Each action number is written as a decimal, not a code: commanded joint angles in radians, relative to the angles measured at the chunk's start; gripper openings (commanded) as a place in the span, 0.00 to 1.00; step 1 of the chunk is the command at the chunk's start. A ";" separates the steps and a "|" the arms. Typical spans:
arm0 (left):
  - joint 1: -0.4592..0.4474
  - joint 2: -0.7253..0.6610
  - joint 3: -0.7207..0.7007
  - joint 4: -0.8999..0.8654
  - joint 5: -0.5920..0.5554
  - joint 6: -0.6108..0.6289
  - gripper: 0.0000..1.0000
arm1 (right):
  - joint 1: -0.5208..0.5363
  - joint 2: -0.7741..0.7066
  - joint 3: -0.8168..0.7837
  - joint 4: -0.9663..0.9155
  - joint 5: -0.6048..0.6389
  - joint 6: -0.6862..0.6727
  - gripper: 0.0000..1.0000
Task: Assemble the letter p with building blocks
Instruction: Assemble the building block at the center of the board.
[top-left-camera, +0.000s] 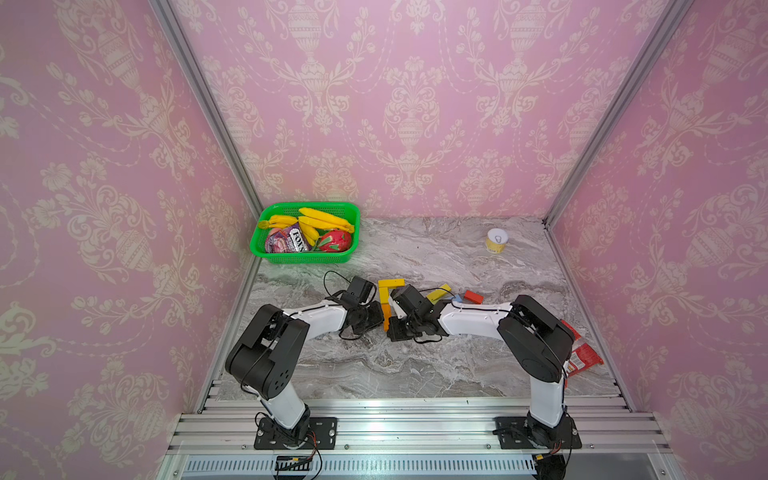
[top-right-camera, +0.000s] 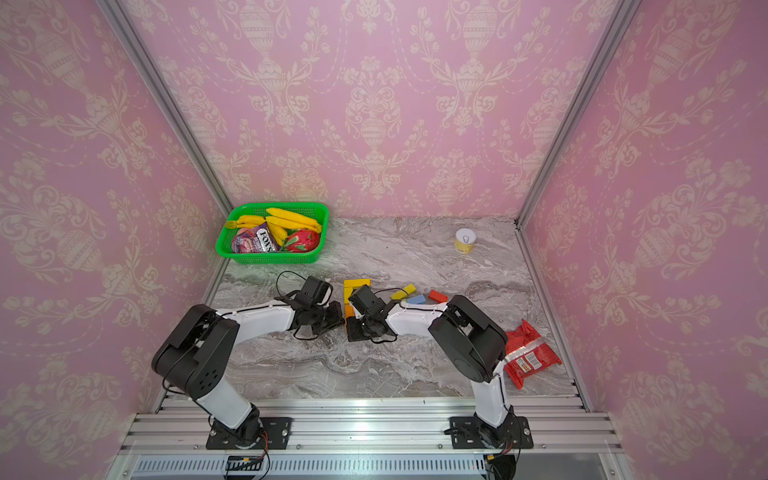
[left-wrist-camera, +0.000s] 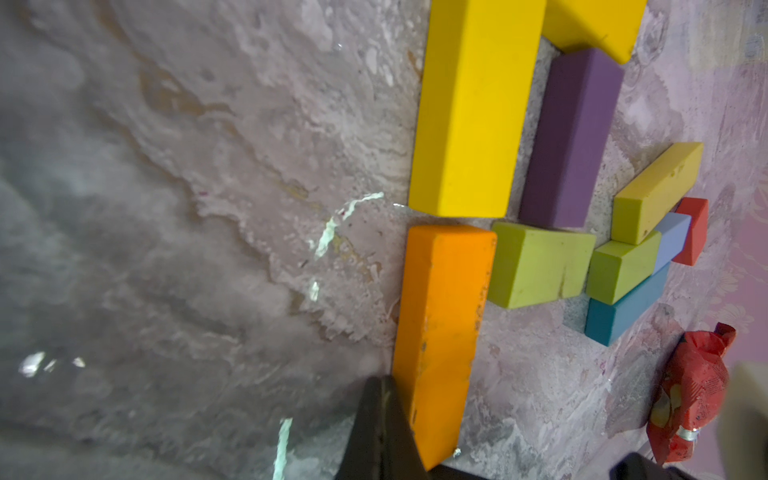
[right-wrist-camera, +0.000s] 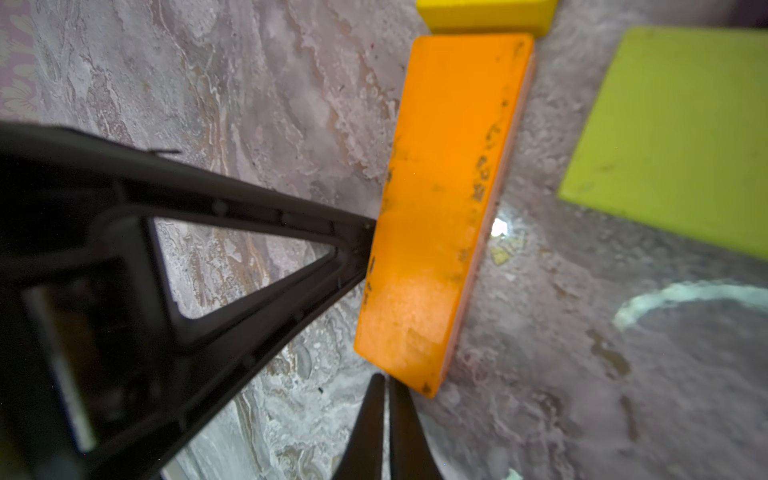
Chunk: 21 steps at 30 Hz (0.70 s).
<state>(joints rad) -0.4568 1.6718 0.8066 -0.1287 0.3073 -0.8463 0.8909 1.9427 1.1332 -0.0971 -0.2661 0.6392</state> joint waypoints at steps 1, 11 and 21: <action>-0.010 0.023 0.003 -0.043 -0.028 0.026 0.00 | 0.006 0.061 -0.006 -0.083 0.023 -0.013 0.09; -0.009 0.030 0.009 -0.046 -0.033 0.027 0.00 | 0.005 0.074 0.033 -0.084 0.018 -0.014 0.10; -0.010 0.039 0.017 -0.048 -0.031 0.028 0.00 | 0.000 0.079 0.031 -0.081 0.016 -0.013 0.09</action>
<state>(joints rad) -0.4568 1.6806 0.8162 -0.1291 0.3073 -0.8467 0.8909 1.9686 1.1694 -0.1051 -0.2745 0.6365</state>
